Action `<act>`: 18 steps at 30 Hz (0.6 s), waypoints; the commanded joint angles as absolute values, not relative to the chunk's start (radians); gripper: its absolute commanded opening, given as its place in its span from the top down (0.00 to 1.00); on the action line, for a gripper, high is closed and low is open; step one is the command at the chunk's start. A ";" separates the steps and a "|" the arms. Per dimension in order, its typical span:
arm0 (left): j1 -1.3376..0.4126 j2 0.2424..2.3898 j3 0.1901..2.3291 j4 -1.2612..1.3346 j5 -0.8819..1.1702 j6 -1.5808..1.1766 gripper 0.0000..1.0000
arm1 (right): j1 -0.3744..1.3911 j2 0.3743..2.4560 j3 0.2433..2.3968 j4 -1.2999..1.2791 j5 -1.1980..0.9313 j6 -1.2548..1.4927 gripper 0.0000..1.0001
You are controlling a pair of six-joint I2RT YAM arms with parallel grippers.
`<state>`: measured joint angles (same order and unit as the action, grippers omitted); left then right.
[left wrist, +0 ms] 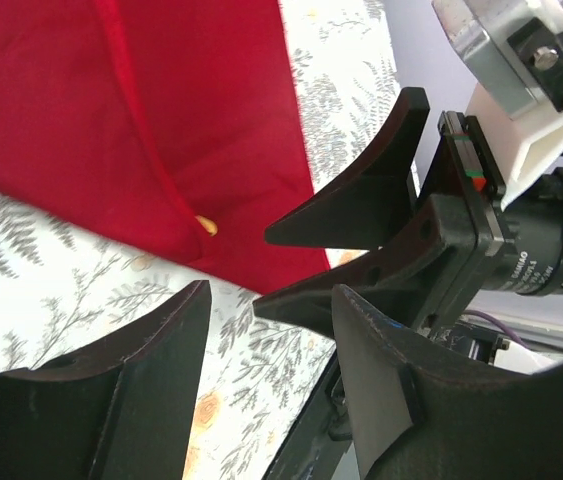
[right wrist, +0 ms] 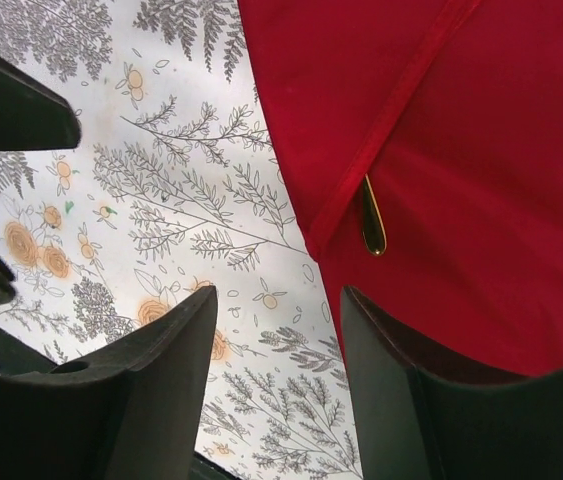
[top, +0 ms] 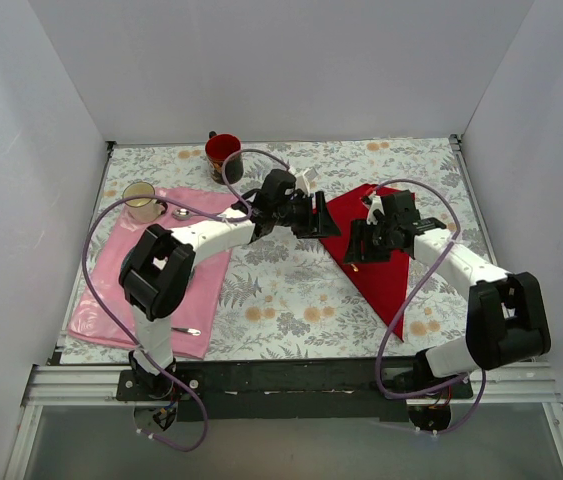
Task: Fold the napkin, place the utensils inside, and roll it up
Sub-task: Fold the napkin
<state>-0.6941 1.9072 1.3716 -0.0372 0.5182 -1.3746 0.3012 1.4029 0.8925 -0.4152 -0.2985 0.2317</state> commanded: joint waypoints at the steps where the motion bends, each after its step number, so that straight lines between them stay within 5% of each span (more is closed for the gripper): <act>1: -0.661 1.803 1.321 -0.029 0.549 -1.394 0.49 | 0.298 1.460 0.893 -0.351 -0.356 0.213 0.44; 18: -0.614 1.717 1.282 -0.029 0.584 -1.399 0.44 | 0.296 1.580 0.873 -0.296 -0.337 0.187 0.60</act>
<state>-0.6235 1.7725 1.2961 -0.0254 0.5613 -1.4025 0.3012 1.5627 0.8608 -0.3321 -0.3397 0.2062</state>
